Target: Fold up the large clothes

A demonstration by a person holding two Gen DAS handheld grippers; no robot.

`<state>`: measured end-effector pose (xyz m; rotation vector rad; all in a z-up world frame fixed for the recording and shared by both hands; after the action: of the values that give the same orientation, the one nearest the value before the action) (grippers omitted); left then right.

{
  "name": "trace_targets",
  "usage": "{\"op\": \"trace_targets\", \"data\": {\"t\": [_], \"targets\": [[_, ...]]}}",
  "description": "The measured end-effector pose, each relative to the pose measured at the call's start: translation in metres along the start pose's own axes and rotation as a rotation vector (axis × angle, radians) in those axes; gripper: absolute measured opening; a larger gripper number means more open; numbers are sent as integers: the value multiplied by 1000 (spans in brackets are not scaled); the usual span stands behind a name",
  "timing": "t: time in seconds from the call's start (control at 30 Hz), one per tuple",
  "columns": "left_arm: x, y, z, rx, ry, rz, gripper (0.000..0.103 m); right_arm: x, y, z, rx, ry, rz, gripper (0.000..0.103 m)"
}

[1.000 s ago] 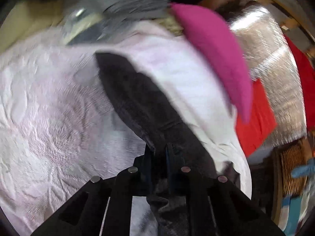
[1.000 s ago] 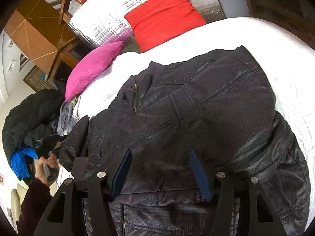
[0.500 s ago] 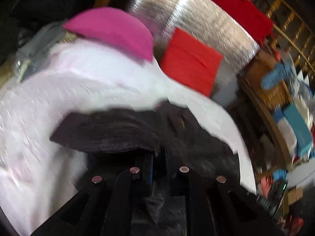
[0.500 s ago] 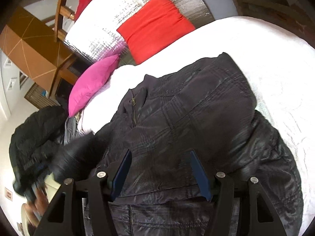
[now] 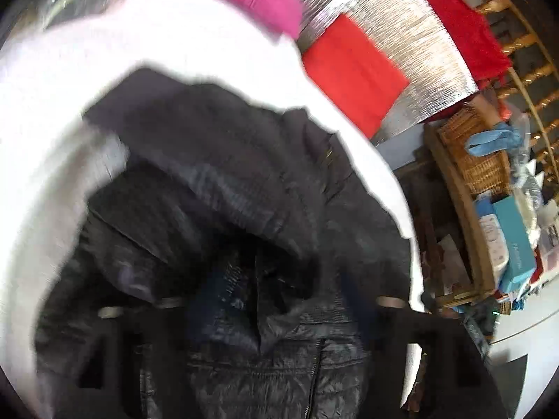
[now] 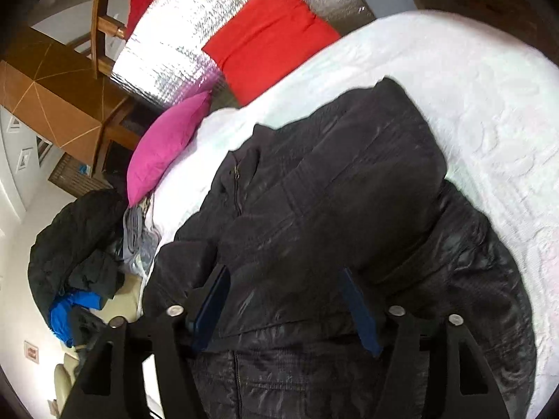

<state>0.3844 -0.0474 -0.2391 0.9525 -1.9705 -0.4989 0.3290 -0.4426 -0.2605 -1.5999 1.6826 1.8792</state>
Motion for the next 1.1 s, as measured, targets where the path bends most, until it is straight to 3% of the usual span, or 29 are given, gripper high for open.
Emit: {"op": "trace_targets", "data": {"t": [0.1, 0.2, 0.33, 0.43, 0.5, 0.57, 0.6, 0.67, 0.7, 0.83, 0.97, 1.1], "targets": [[-3, 31, -11, 76, 2, 42, 81, -7, -8, 7, -23, 21, 1, 76], [-26, 43, -23, 115, 103, 38, 85, -16, -17, 15, -33, 51, 16, 77], [-60, 30, -27, 119, 270, 67, 85, -20, -32, 24, -29, 98, 70, 77], [-66, 8, -26, 106, 307, 87, 83, -19, -52, 33, -51, 159, 170, 77], [-63, -1, -25, 132, 299, 111, 69, -20, -56, 35, -45, 189, 198, 76], [-60, -9, -28, 133, 278, 126, 45, -22, -57, 37, -39, 212, 213, 76], [-59, -13, -30, 128, 270, 120, 41, -21, -56, 38, -40, 213, 214, 76], [-57, -22, -34, 132, 262, 120, 23, -19, -54, 37, -43, 204, 207, 76], [-58, -22, -35, 140, 254, 121, 20, -18, -52, 36, -46, 197, 200, 75], [-26, -20, -45, 164, 108, 85, 12, -14, -29, 25, 0, 123, 133, 75], [48, -24, -40, 147, -165, 52, 11, -4, 3, 5, 119, 45, 65, 75], [124, -52, -11, 54, -475, 0, 11, 15, 25, -9, 171, -66, 13, 75]]}}
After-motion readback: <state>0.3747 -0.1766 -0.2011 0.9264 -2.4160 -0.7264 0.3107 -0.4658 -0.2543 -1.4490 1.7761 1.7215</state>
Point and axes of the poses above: each gripper's, at about its wrist camera, not at the fingertips, and y roughly against the way its jaws point, x to its right, z to its underside, the point moved 1 cm from there along -y, roughly the way its jaws point, and after that the axes turned 13 degrees about -y, right-handed, at the moved point
